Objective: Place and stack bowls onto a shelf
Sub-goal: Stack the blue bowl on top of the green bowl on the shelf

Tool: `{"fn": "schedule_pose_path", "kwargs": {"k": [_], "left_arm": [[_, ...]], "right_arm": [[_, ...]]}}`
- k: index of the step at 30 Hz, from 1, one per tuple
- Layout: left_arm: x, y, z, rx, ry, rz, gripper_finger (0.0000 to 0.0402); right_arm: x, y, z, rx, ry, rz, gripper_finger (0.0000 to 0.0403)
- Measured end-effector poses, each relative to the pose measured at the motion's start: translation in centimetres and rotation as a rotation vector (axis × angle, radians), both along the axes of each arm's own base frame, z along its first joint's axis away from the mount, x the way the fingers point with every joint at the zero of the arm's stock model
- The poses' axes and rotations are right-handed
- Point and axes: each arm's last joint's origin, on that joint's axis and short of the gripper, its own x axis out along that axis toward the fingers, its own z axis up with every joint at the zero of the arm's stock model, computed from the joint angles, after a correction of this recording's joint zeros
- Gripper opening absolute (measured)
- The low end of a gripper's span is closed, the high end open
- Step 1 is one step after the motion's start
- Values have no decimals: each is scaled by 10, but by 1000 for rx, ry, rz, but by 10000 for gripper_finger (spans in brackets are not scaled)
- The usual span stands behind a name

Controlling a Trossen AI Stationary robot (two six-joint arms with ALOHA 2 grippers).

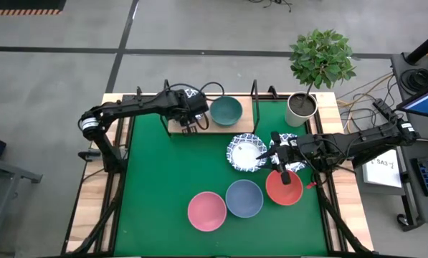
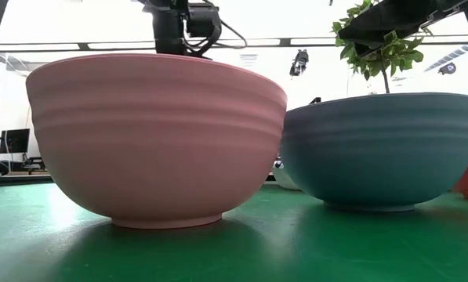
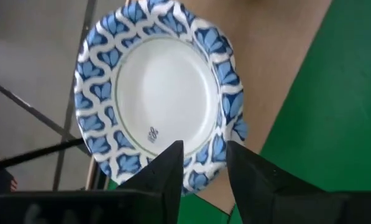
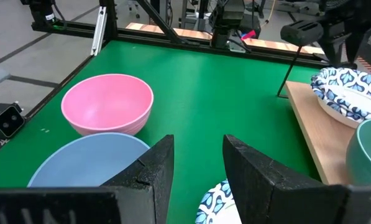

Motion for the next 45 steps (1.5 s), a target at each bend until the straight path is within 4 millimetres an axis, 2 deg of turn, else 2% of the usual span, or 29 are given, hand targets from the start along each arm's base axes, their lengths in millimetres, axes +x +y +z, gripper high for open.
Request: {"fn": "schedule_pose_path", "kwargs": {"k": [3, 8, 14, 20, 25, 29, 33, 38, 45], "left_arm": [[2, -8, 4, -31, -42, 7, 109], [6, -37, 18, -63, -147, -15, 109], [13, -96, 34, -66, -261, -185, 109], [22, -155, 41, -48, -353, -454, 109], [26, -189, 42, -19, -394, -641, 109], [25, -199, 36, -13, -385, -690, 109], [18, -197, 19, -18, -359, -684, 109], [2, -193, 2, -29, -413, -653, 109], [-36, -182, 13, -14, -602, -619, 109]], "right_arm": [[0, 0, 0, -1, 0, 0, 128], [0, 0, 0, 7, 1, -2, 128], [3, 0, -2, 46, 15, -28, 128], [14, 1, -6, 135, 19, -83, 128], [26, 3, -13, 212, 75, -116, 128], [38, 6, -15, 238, 118, -130, 128], [53, 11, -14, 234, 160, -118, 128], [70, 18, -7, 211, 275, -118, 128], [92, 34, -2, 146, 508, -108, 128]]}}
